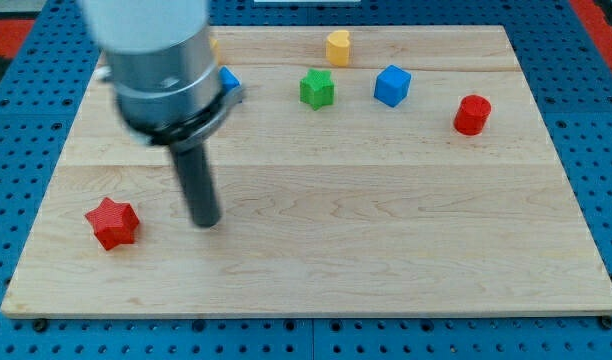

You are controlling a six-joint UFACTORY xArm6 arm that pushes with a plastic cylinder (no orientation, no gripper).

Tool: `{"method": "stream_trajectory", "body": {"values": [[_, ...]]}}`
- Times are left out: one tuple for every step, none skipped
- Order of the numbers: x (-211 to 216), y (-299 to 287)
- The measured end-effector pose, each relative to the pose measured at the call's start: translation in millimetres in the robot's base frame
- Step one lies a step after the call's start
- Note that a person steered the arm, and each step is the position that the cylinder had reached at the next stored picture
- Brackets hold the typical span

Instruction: Move the red star to the green circle

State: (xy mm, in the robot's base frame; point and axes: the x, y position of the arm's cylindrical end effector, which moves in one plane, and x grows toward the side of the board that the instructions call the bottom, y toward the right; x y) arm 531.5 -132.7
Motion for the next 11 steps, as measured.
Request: {"method": "stream_trajectory", "body": {"values": [[30,-59],[15,-101],[-24,-93],[-21,-98],[9,-93],[0,-65],[-27,-79],[-68,-84],[-105,-93],[-130,-117],[-145,-135]]}}
